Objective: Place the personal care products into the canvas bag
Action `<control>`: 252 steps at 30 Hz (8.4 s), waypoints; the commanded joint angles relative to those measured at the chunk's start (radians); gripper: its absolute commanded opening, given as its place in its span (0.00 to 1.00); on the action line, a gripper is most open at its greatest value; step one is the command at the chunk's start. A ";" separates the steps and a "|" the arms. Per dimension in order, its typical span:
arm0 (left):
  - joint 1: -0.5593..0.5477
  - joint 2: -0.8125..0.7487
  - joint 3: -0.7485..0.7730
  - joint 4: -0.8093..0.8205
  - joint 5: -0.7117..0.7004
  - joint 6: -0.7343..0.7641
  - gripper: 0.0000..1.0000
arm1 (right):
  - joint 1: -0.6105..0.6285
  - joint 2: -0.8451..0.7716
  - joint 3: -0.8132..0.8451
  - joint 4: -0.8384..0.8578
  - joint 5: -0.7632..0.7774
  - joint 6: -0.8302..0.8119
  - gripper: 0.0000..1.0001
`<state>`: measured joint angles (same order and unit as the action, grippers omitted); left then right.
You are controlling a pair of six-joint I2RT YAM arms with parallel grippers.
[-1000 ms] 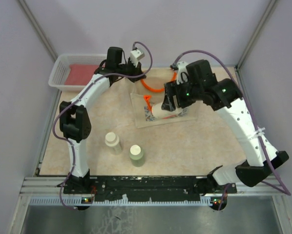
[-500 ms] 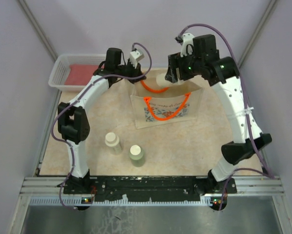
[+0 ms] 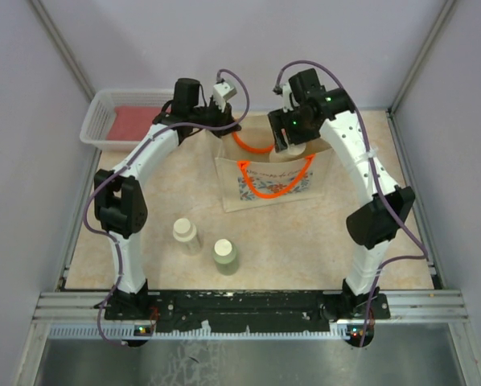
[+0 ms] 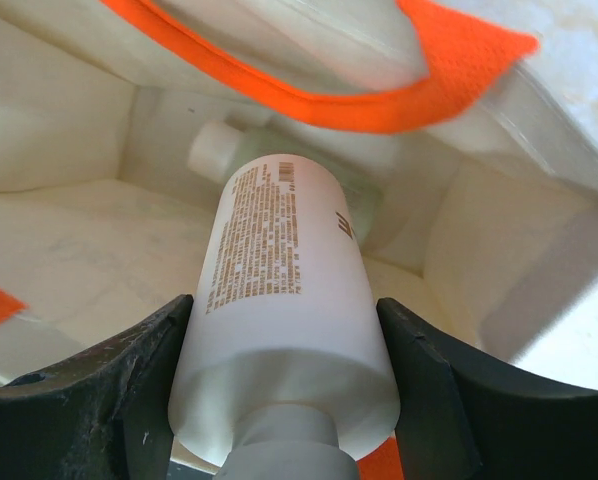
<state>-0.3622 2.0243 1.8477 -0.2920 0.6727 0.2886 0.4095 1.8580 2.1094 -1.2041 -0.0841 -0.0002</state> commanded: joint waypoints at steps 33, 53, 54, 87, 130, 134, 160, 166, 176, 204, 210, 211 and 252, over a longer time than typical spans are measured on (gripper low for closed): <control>0.008 -0.013 0.058 -0.028 -0.016 0.017 0.00 | 0.000 -0.039 -0.336 0.116 0.137 -0.152 0.00; 0.008 0.004 0.086 -0.047 -0.001 0.027 0.00 | 0.014 0.035 -0.412 0.083 0.120 -0.139 0.00; 0.008 0.003 0.086 -0.048 -0.002 0.027 0.00 | 0.015 0.043 -0.416 0.087 0.129 -0.138 0.00; 0.008 0.026 0.113 -0.072 -0.004 0.035 0.00 | 0.063 0.020 -0.434 0.081 0.107 -0.110 0.67; 0.011 0.019 0.098 -0.093 0.003 -0.005 0.00 | 0.571 -0.449 -0.517 0.356 0.057 -0.186 0.99; 0.011 0.016 0.098 -0.098 0.019 0.001 0.00 | 0.606 -0.382 -0.508 0.373 0.022 -0.228 0.99; 0.020 0.009 0.049 -0.057 0.030 0.001 0.00 | 0.728 -0.195 -0.589 0.318 -0.190 -0.232 0.99; 0.020 0.000 0.017 -0.026 0.034 -0.019 0.00 | 0.748 -0.187 -0.657 0.350 -0.174 -0.226 0.99; 0.021 -0.028 -0.033 0.008 0.031 -0.021 0.00 | 0.786 -0.102 -0.690 0.413 -0.140 -0.233 0.98; 0.021 -0.044 -0.052 0.010 0.064 -0.025 0.00 | 0.693 -0.270 -0.596 0.380 -0.016 -0.030 0.00; 0.020 -0.052 -0.068 0.019 0.065 -0.028 0.00 | 0.614 -0.372 -0.422 0.242 0.011 0.036 0.00; 0.020 -0.052 -0.068 0.019 0.065 -0.029 0.00 | 0.596 -0.383 -0.392 0.214 0.007 0.050 0.00; 0.020 -0.049 -0.006 -0.015 0.131 -0.058 0.00 | 0.103 -0.220 -0.460 0.690 -0.128 0.099 0.00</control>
<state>-0.3443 2.0109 1.8320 -0.2962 0.7620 0.2501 0.5140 1.6386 1.6733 -0.7715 -0.1398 0.0612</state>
